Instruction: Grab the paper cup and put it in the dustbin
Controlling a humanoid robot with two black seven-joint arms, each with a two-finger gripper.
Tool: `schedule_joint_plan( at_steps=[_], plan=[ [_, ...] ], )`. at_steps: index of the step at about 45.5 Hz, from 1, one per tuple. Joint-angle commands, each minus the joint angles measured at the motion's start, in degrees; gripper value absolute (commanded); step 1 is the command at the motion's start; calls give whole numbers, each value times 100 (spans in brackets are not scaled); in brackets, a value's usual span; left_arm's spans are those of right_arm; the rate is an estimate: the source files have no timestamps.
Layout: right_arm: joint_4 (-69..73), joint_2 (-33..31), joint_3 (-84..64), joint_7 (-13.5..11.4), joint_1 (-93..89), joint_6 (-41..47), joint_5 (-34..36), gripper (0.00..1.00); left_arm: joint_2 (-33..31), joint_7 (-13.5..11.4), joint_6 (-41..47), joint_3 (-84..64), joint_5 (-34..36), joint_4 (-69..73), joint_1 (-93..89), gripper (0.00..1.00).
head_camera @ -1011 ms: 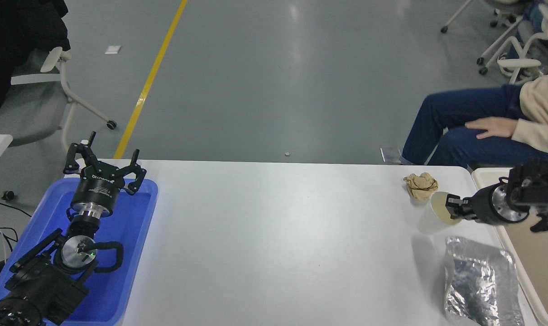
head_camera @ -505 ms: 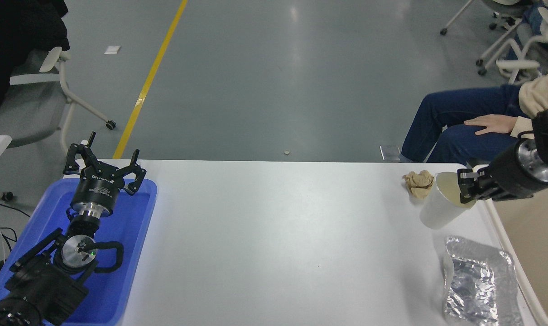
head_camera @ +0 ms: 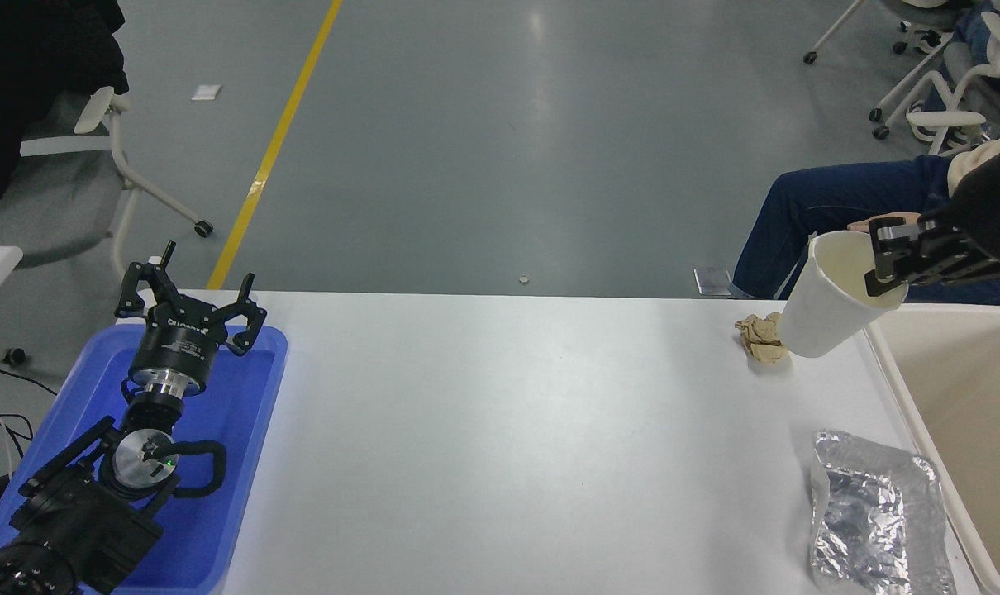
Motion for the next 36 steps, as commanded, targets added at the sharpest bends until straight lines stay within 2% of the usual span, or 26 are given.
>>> schedule_joint_plan(
  at_steps=[1, 16, 27, 36],
  plan=[
    [36, 62, -110, -1, 503, 183, -10, 0, 0, 4, 4, 0, 5, 0, -1, 100],
    [-157, -34, -628, 8, 407, 16, 69, 0, 0, -4, -5, 0, -4, 0, -1, 100],
    [-877, -878, -1305, 8, 38, -45, -19, 0, 0, -5, -13, 0, -4, 0, -1, 100],
    [-1554, -1406, -1472, -1, -911, -607, -28, 0, 0, -5, -13, 0, -4, 0, -1, 100]
  ],
)
